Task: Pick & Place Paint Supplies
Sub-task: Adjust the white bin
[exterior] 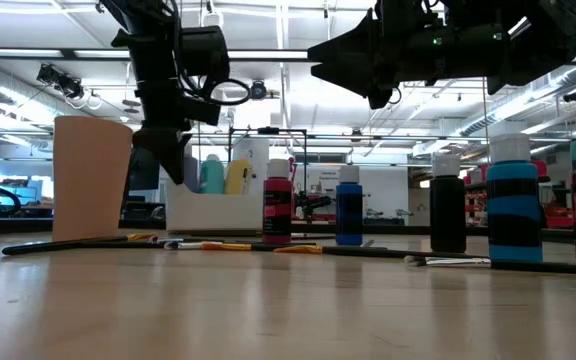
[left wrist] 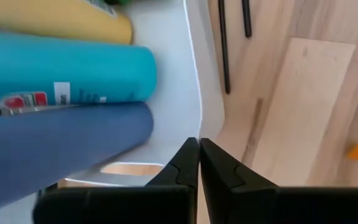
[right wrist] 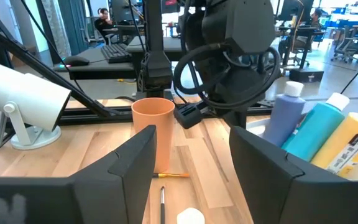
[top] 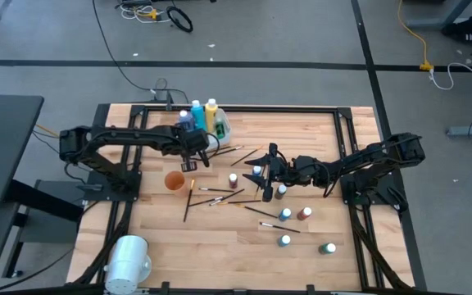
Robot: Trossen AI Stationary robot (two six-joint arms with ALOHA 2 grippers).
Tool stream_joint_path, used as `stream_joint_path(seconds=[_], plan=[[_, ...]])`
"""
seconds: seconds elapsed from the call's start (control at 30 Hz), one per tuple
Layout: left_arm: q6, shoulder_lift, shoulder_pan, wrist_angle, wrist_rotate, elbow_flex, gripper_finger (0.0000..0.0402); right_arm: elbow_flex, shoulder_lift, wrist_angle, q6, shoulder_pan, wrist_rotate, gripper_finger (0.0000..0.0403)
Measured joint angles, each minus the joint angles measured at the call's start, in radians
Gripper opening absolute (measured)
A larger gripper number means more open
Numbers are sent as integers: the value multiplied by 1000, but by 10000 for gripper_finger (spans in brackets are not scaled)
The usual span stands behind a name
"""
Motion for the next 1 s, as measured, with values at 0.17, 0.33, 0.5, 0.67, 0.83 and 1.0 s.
stream_joint_path(seconds=[0.17, 0.33, 0.5, 0.67, 0.83, 1.0], plan=[[-11, 0, -5, 20, 8, -21, 12, 0, 0, 0, 0, 0, 0, 205], [-10, -1, -9, 51, 39, -32, 10, 0, 0, 0, 0, 0, 0, 205], [-12, 0, -21, 51, 38, -33, 13, 0, 0, 0, 0, 0, 0, 205], [-36, 0, -42, 53, 53, -34, 25, 0, 0, 0, 0, 0, 0, 205], [-48, 0, -84, 53, 58, -33, 26, 0, 0, 0, 0, 0, 0, 205], [-93, 0, -122, 53, 58, -33, 23, 0, 0, 0, 0, 0, 0, 205]])
